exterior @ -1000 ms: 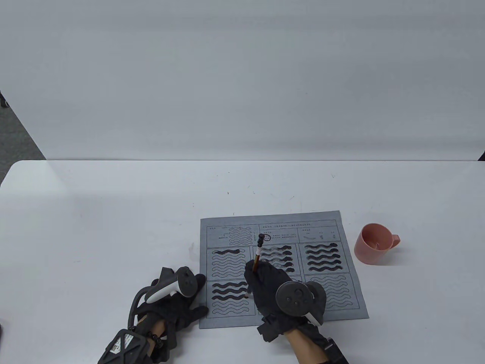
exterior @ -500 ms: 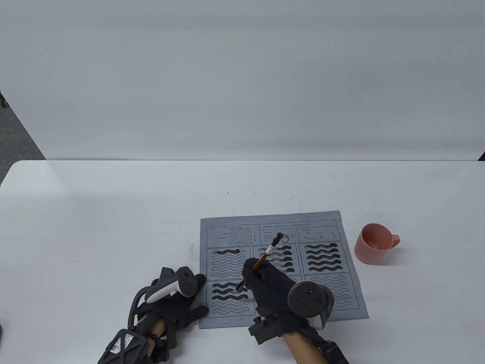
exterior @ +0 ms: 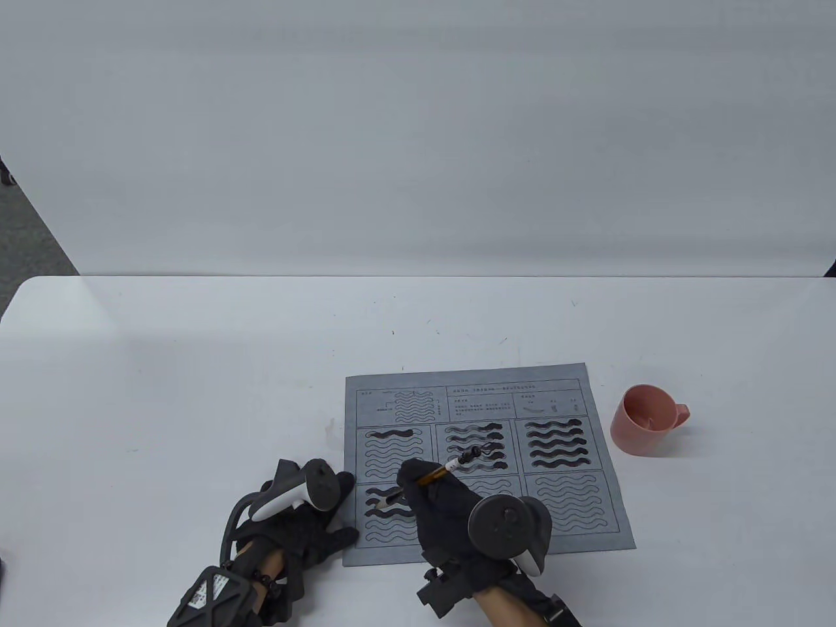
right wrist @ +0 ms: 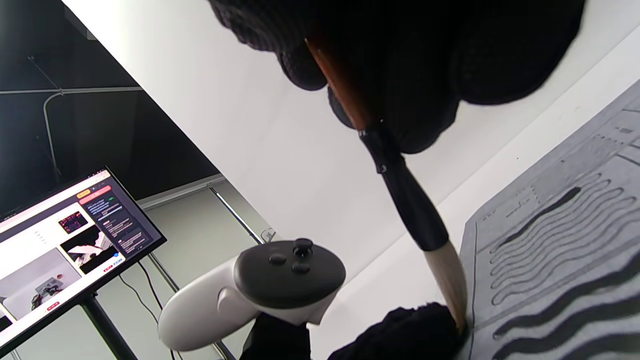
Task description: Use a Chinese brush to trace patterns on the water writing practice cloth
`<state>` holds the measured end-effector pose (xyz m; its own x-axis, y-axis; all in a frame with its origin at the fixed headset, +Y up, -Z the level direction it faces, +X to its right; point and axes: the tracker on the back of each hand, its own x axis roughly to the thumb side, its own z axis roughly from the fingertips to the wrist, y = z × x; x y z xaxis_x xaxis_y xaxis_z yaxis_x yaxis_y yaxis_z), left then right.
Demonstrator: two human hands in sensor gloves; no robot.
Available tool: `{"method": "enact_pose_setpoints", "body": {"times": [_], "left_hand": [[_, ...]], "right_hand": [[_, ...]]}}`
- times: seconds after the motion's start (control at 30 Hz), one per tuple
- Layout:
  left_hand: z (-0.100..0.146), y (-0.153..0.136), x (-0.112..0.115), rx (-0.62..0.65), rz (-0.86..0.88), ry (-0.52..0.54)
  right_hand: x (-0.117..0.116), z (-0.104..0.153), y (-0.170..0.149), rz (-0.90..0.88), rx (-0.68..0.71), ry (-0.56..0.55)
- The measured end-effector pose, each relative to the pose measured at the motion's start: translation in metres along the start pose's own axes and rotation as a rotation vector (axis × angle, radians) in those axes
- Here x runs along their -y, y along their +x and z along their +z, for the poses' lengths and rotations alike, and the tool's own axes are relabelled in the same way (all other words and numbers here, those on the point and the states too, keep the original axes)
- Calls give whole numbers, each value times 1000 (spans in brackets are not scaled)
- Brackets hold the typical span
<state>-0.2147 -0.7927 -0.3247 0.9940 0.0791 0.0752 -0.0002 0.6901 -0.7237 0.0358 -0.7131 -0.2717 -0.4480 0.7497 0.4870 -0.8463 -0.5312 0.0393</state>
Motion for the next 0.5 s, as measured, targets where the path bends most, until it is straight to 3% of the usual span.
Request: {"method": "enact_pose_setpoints", "body": {"times": [0.07,0.2,0.33,0.5], "left_hand": [[0,-1,-1,4,1,7],[3,-1,-5,25,13,54],[7,-1,-9,44,14,101],[7,3,-5,61,-9,82]], "right_hand": [[-4,1,1,-6,0,25],[-8,5,6,2,57,-59],[-14,6,13,55,86,-7],[-15,8,16,101,123,-7]]}}
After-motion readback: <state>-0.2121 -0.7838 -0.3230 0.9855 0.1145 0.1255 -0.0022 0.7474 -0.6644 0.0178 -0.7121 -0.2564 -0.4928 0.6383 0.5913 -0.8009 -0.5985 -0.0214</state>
